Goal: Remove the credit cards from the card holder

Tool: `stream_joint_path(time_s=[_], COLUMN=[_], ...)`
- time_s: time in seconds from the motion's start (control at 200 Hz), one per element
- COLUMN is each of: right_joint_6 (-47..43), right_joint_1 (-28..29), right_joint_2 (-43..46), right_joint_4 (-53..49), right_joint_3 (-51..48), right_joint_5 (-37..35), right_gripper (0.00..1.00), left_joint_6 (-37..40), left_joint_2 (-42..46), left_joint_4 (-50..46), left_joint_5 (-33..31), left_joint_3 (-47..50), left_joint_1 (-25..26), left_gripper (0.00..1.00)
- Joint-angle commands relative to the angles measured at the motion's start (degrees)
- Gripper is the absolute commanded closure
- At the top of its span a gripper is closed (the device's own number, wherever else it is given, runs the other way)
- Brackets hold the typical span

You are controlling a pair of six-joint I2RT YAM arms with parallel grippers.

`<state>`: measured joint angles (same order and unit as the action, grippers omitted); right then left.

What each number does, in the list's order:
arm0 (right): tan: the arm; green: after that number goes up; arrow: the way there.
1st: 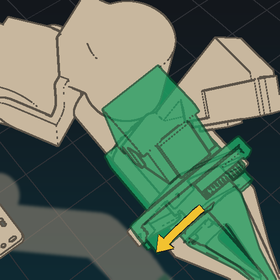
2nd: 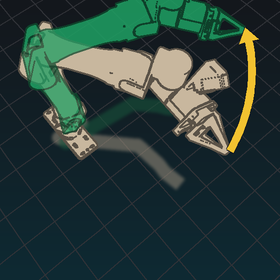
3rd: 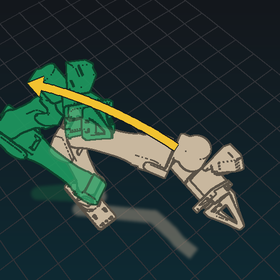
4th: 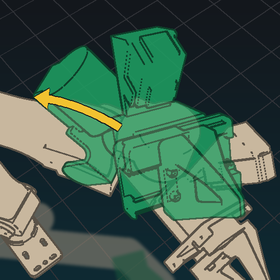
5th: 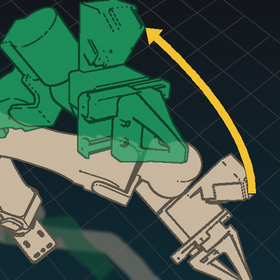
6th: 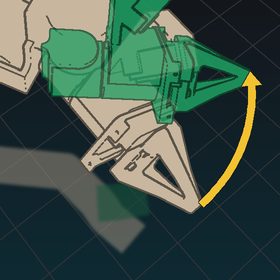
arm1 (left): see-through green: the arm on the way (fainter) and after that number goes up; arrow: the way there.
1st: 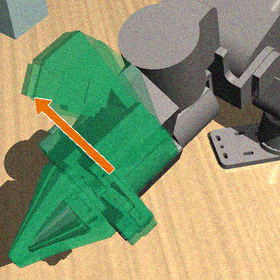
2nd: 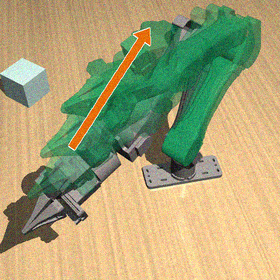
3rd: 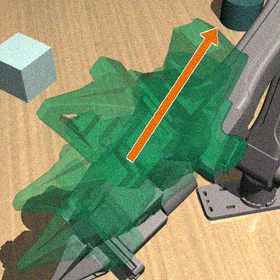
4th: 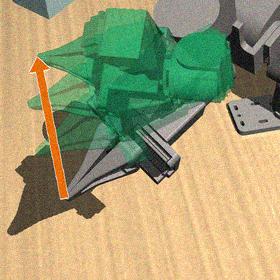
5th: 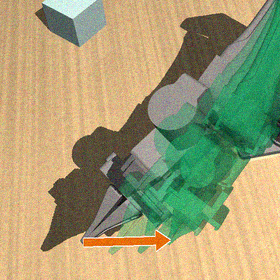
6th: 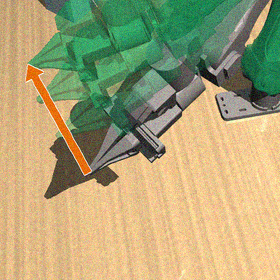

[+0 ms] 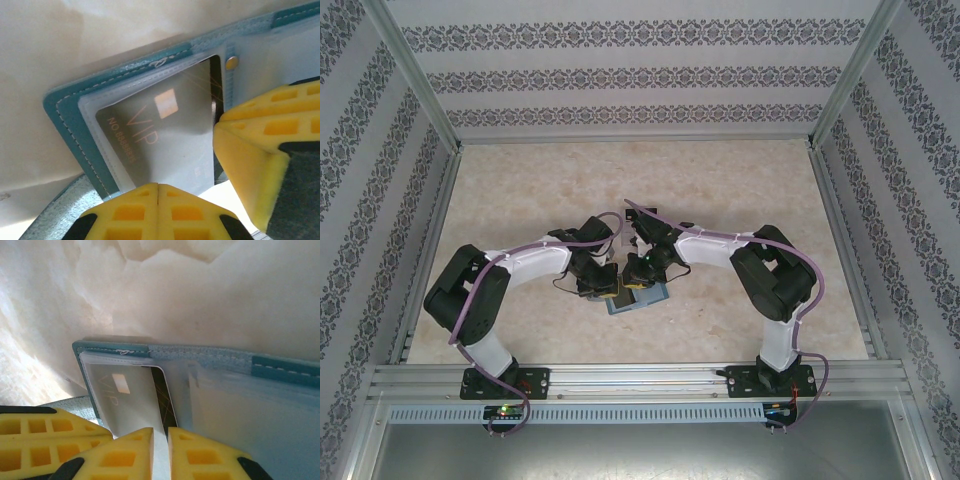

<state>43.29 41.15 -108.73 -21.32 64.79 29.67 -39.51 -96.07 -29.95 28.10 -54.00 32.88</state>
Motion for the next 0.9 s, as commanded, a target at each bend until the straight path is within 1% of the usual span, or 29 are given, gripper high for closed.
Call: stream_joint_path(time_s=[0.0, 0.17, 0.255, 0.415, 0.545, 0.749, 0.894], right_joint_6=[-0.84, -0.93, -1.17, -2.31, -2.9, -2.96, -3.03], right_joint_1=[0.94, 0.87, 1.03, 1.01, 0.96, 0.97, 0.99], right_joint_2=[-1.62, -2.1, -2.34, -1.19, 0.02, 1.15, 2.06], right_joint_4=[-0.47, -0.8, -2.05, -5.46, -7.13, -7.58, -8.37], right_joint_3=[1.13, 1.15, 1.38, 1.91, 2.18, 2.09, 2.18], right_joint_5=[0.93, 0.72, -0.48, -4.34, -6.06, -6.8, -7.25], right_gripper=[0.86, 0.86, 0.79, 0.73, 0.72, 0.71, 0.68], left_joint_6=[-0.31, -0.25, -0.36, -0.33, -0.29, -0.17, 0.13], left_joint_2=[-0.61, -0.69, -0.6, -0.68, -1.09, -2.26, -3.59], left_joint_4=[0.71, 0.62, 0.63, 0.53, 0.43, 0.65, 0.16], left_joint_5=[0.5, 0.47, 0.47, 0.37, 0.62, 0.92, 0.99], left_joint_3=[0.85, 0.71, 0.67, 0.47, 0.14, -0.45, -0.64], left_joint_1=[-0.77, -0.74, -0.79, -0.73, -0.73, -0.73, -0.65], left_gripper=[0.94, 0.94, 0.94, 0.92, 0.92, 0.92, 0.92])
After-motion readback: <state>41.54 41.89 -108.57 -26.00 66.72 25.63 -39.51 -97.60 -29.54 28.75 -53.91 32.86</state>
